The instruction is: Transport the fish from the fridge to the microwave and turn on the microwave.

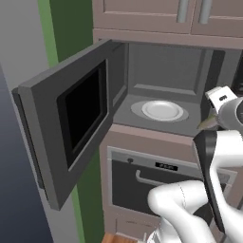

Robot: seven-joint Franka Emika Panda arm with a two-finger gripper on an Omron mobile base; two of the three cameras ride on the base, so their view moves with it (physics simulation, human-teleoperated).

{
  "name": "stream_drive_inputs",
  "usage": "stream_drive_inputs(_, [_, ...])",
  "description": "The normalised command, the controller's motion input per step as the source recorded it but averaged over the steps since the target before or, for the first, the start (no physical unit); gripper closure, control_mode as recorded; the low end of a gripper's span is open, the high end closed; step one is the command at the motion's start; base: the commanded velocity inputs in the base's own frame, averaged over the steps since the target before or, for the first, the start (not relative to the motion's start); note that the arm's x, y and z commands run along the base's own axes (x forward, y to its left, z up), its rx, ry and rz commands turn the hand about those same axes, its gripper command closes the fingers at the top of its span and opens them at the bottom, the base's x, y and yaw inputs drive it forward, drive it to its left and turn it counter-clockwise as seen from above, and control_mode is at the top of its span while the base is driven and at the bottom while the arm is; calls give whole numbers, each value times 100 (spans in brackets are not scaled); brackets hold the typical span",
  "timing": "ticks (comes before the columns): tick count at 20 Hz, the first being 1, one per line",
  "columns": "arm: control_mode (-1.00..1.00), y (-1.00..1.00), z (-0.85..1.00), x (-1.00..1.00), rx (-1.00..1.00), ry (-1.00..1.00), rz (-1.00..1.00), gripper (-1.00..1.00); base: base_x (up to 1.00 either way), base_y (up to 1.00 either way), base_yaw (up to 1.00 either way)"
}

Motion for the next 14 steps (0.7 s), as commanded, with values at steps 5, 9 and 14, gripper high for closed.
stream_drive_inputs(5, [100,0,0,0,0,0,0,100,3,-7,4])
stream_drive_inputs(9, [-100,-12,0,0,0,-13,6,100,0,0,0])
stream_drive_inputs(14, [-100,-19,0,13,0,-17,14,100,0,0,0])
